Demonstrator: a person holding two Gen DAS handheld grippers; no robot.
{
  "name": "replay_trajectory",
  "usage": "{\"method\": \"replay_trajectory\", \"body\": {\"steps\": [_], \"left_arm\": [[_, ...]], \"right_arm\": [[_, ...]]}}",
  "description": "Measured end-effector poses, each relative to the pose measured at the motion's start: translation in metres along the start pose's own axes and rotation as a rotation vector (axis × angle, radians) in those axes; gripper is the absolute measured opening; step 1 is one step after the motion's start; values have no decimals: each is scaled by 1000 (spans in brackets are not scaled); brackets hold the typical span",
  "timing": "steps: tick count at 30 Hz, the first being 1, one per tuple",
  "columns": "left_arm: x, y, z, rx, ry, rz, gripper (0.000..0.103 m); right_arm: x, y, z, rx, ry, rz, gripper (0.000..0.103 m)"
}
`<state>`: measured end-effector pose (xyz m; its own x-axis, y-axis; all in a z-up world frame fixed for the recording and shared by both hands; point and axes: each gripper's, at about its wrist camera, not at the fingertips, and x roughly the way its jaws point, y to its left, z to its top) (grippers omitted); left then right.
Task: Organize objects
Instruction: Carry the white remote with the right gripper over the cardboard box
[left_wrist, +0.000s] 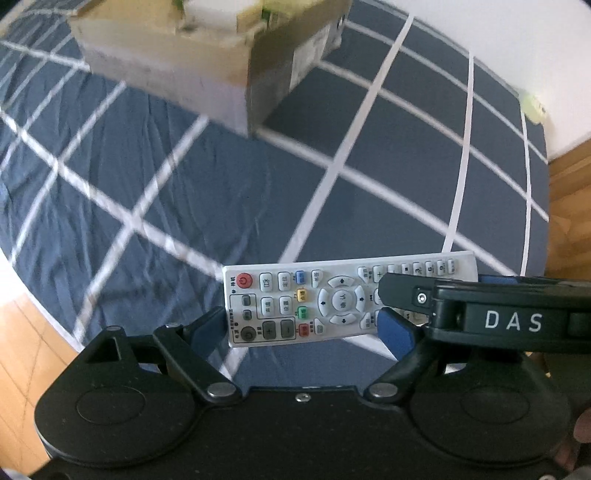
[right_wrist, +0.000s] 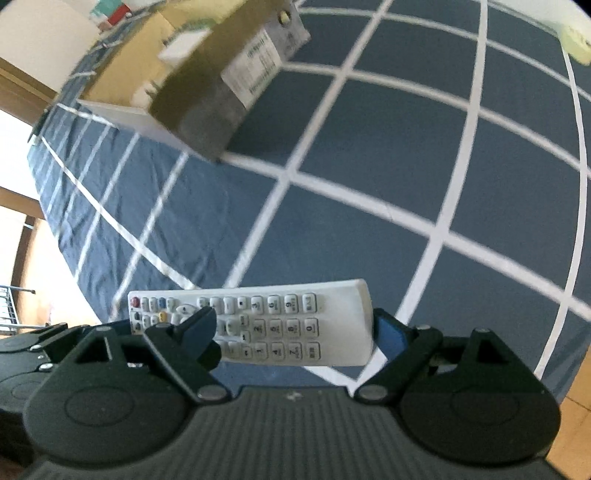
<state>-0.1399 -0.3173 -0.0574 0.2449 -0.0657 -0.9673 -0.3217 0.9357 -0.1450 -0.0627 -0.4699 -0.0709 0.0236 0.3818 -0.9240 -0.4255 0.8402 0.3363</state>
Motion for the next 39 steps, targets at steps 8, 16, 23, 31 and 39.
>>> {"method": "replay_trajectory", "body": {"steps": [8, 16, 23, 31, 39], "left_arm": [[-21, 0, 38, 32, -66, 15, 86], [-33, 20, 85, 71, -103, 9, 86], [-32, 51, 146, 176, -116, -24, 86], [-34, 88, 203, 342, -77, -61, 86], [-41, 119, 243, 482, -74, -88, 86]], "right_arm": [[-21, 15, 33, 0, -79, 21, 90], [-25, 40, 73, 13, -134, 18, 90], [-15, 71, 117, 81, -204, -10, 90], [2, 114, 148, 236, -254, -52, 90], [12, 154, 167, 368, -321, -78, 90]]}}
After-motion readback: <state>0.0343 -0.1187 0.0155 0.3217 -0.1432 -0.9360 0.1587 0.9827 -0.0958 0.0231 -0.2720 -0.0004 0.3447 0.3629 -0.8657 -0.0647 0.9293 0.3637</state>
